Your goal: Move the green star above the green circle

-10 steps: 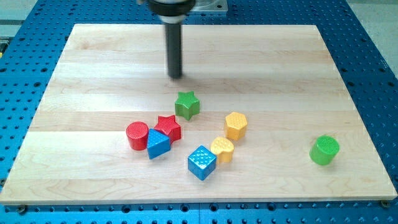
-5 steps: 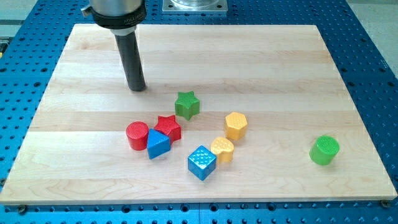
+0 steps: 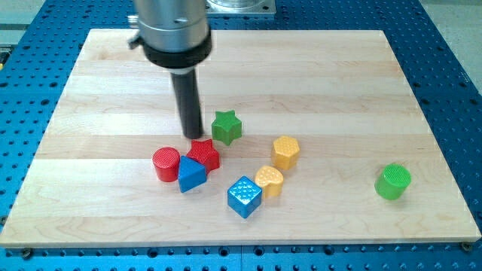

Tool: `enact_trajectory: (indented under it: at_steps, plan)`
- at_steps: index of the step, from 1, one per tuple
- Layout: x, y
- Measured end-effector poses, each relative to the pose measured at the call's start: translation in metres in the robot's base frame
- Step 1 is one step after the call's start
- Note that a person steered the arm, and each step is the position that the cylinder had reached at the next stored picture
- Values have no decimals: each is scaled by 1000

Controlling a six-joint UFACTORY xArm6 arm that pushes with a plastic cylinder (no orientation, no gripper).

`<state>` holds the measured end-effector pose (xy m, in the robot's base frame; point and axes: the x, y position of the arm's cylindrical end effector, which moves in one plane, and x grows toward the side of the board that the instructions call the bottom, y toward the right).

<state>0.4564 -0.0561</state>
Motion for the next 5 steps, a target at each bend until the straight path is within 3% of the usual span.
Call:
enact_trajectory:
  at_steps: [5]
  plan:
    - [-14, 205]
